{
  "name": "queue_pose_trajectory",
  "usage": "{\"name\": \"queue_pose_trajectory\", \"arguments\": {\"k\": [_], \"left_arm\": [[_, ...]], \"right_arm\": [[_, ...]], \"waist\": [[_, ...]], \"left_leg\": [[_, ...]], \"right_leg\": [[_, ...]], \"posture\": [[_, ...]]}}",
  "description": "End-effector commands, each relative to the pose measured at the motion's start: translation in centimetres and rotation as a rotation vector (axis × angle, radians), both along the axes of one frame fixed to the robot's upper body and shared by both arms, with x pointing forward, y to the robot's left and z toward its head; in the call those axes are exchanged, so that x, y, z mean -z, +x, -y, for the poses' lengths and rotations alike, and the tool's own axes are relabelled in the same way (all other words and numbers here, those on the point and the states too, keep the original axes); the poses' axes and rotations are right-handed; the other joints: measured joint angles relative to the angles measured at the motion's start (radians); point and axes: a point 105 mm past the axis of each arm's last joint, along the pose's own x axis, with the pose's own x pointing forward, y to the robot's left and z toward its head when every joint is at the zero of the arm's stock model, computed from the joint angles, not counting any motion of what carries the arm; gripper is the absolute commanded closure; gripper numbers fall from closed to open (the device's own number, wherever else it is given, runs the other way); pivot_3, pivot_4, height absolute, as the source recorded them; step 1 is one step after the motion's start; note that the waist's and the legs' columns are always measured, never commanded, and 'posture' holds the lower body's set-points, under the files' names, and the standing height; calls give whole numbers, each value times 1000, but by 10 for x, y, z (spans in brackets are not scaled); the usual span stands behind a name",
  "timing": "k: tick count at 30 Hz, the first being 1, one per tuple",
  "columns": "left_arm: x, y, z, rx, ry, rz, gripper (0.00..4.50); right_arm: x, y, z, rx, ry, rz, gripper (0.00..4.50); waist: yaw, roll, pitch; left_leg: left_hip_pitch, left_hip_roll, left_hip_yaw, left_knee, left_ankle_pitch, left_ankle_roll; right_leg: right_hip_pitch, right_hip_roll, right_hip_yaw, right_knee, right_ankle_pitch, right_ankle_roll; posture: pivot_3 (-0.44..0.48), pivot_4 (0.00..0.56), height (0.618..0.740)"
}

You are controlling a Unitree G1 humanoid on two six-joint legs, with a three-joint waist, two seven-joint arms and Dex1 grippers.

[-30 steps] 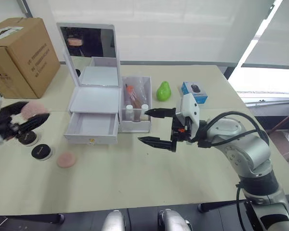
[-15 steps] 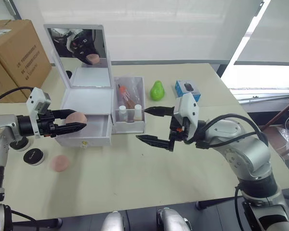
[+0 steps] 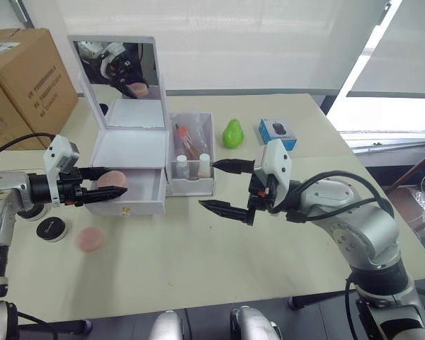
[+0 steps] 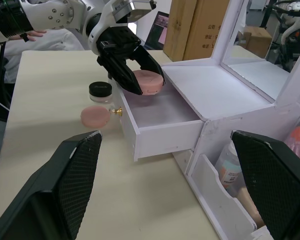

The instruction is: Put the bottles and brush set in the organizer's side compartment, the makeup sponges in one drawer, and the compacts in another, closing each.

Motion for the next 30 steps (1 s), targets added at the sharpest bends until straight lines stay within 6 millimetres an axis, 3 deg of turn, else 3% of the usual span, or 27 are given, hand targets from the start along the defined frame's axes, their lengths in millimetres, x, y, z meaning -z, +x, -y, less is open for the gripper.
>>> {"name": "queue_pose_trajectory", "arguments": {"k": [1, 5, 14, 17, 21, 25, 30], "left_arm": [[-8, 0, -3, -16, 14, 35, 1214], [-8, 1, -7, -43, 25, 43, 44], [-29, 4, -3, -36, -23, 102, 18], [-50, -2, -5, -32, -77, 150, 18], [-64, -20, -28, -93, -121, 152, 18], [-44, -50, -66, -203, -42, 94, 18], [-27, -85, -99, -350, 54, 59, 18]], "right_arm": [[-11, -4, 1, -3, 22, 41, 0], [-12, -5, 2, -2, 25, 40, 0], [-13, -2, 4, 10, 34, 38, 0], [-10, 6, 24, 78, 14, 44, 0], [-5, 12, 62, 196, -23, 51, 0], [0, 8, 105, 314, -33, 55, 0], [12, -3, 153, 446, -45, 30, 0]], "waist": [[0, 0, 0], [0, 0, 0], [1, 0, 0], [5, -1, 0], [5, -2, 0], [-3, 1, 0], [-1, -3, 1]], "left_leg": [[0, 0, 0, 0, 0, 0], [0, 0, 0, 0, 0, 0], [0, 0, 0, 0, 0, 0], [0, 0, 0, 0, 0, 0], [0, 0, 0, 1, 0, 0], [3, 0, 1, -1, 0, 0], [7, 0, 2, -5, 0, 0]], "right_leg": [[0, 0, 0, 0, 0, 0], [0, 0, 0, 0, 0, 0], [0, 0, 0, 0, 0, 0], [0, 0, 0, 0, 0, 0], [0, 0, 0, 0, 0, 1], [1, -1, 0, 0, -2, 0], [1, -2, 0, 0, -3, -2]], "posture": [[0, 150, 733], [0, 150, 733], [0, 150, 733], [0, 150, 733], [0, 150, 733], [0, 150, 733], [0, 150, 733]]}}
